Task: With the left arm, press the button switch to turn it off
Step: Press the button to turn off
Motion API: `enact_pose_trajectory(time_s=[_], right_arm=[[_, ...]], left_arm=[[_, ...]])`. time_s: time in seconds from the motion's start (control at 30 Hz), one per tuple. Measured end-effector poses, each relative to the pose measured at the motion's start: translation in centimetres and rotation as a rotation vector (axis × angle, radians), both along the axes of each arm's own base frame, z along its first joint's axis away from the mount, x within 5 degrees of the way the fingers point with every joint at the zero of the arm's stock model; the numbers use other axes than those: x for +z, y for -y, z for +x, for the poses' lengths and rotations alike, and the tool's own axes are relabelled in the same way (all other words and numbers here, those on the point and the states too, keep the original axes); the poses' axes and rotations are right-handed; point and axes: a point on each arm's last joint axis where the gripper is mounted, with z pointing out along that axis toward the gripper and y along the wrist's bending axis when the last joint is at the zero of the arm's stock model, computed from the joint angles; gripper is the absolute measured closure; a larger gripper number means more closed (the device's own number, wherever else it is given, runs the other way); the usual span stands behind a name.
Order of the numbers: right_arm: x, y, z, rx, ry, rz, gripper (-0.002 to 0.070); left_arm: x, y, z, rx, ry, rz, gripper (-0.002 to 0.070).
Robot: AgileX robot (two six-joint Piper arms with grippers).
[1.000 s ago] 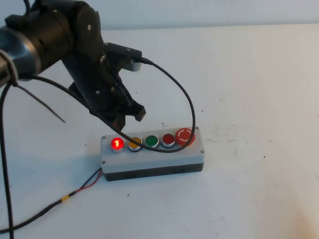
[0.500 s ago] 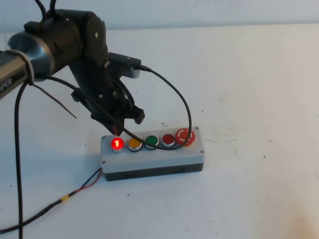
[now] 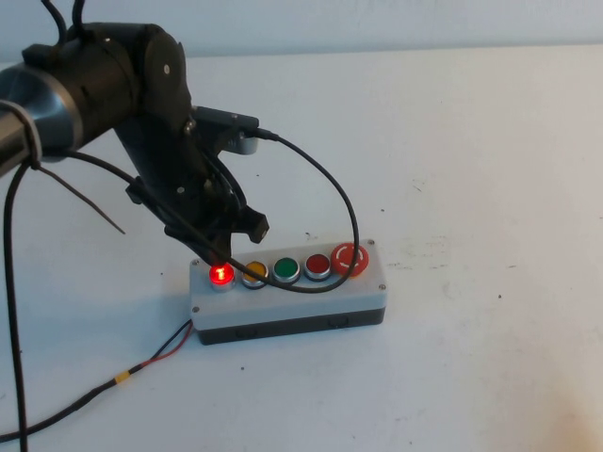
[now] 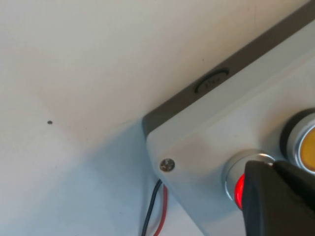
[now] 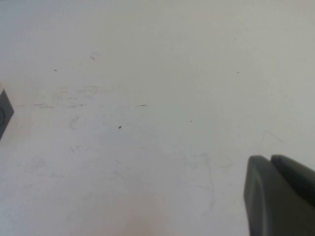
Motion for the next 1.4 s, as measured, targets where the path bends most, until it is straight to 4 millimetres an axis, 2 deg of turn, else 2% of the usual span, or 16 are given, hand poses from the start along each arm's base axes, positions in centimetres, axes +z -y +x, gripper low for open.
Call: enact_pose_trajectory(time_s=[0.23, 0.5, 1.0, 1.4], right_arm=[[0.0, 0.0, 0.0, 0.0, 0.0, 0.0, 0.0692], [0.0, 0.0, 0.0, 0.0, 0.0, 0.0, 0.0692], [0.0, 0.0, 0.0, 0.0, 0.0, 0.0, 0.0692], [0.0, 0.0, 0.0, 0.0, 0.0, 0.0, 0.0692]], left_arm=[[0.0, 0.0, 0.0, -0.01, 0.001, 0.001, 0.0678], [1.6, -0.2, -0.6, -0.024, 0.04, -0.019, 0.0678], [-0.6, -0.2, -1.2, -0.048, -0.036, -0.015, 0.0678], [-0.9, -0.2, -1.0, -0.051, -0.045, -0.005, 0.0678]])
